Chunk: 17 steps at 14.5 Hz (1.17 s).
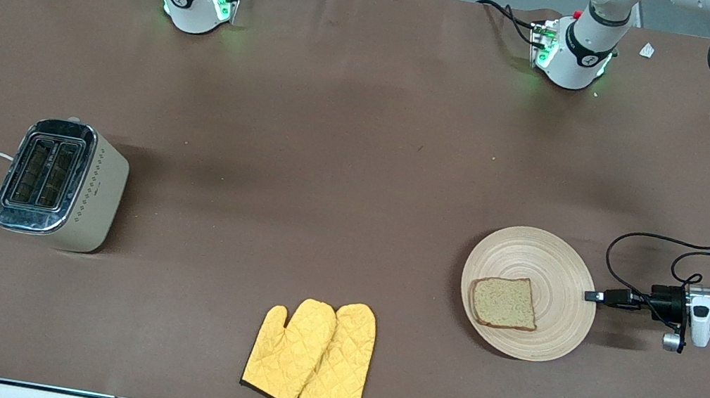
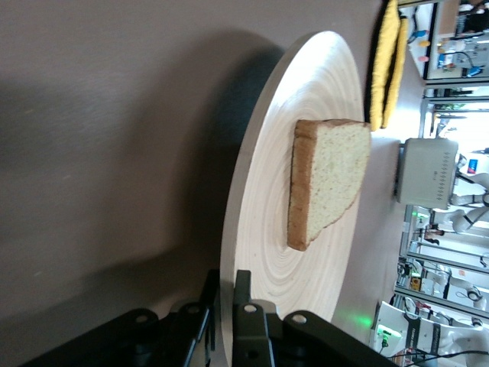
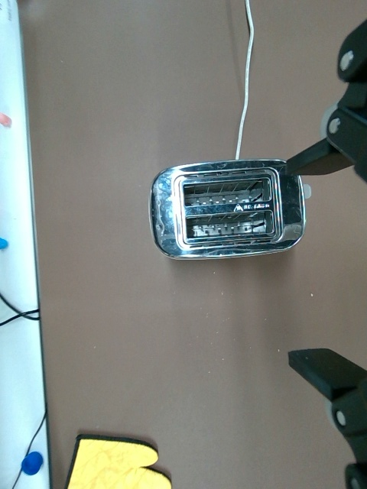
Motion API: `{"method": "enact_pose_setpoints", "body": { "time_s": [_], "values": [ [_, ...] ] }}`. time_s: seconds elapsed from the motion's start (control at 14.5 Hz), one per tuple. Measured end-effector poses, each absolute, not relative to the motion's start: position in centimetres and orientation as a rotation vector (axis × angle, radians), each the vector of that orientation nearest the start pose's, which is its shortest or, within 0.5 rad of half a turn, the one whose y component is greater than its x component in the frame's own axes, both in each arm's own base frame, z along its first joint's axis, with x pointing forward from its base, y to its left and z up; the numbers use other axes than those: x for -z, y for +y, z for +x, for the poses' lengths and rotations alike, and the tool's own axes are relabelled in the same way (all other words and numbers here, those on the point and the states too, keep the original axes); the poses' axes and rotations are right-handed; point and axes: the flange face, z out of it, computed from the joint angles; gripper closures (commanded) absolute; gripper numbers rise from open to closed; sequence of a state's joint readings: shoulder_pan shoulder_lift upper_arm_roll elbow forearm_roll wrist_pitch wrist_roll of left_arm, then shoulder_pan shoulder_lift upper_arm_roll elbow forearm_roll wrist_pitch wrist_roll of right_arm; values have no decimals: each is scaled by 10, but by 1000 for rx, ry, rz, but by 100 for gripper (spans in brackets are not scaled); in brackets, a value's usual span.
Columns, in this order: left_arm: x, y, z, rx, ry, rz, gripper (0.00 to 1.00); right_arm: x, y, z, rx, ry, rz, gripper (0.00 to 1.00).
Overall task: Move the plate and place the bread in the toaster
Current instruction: 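Grip the plate rim with the left gripper and slide it toward the toaster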
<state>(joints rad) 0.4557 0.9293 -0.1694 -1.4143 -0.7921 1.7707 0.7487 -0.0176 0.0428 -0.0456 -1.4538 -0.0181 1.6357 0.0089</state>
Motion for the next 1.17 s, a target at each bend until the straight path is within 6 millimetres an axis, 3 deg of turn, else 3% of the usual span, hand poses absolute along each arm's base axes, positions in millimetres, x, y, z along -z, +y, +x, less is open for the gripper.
{"method": "enact_pose_setpoints", "body": {
  "time_s": [0.21, 0.41, 0.62, 0.76, 0.96, 1.17],
  "values": [
    [-157, 118, 674, 18, -88, 2099, 100, -652, -37, 580, 193, 112, -3158, 0],
    [-191, 74, 695, -17, -162, 2046, 100, -652, -37, 580, 193, 110, -3158, 0],
    [-231, 16, 707, 1, -211, 1987, 100, -650, -35, 581, 186, 105, -3158, 0],
    [-247, -35, 707, 31, -279, 1949, 100, -645, -34, 583, 172, 102, -3159, 0],
    [-241, -113, 696, 109, -369, 1940, 100, -624, -34, 594, 116, 100, -3162, 0],
    [-216, -173, 677, 153, -367, 1953, 100, -612, -34, 599, 76, 100, -3164, 0]
  ]
}}
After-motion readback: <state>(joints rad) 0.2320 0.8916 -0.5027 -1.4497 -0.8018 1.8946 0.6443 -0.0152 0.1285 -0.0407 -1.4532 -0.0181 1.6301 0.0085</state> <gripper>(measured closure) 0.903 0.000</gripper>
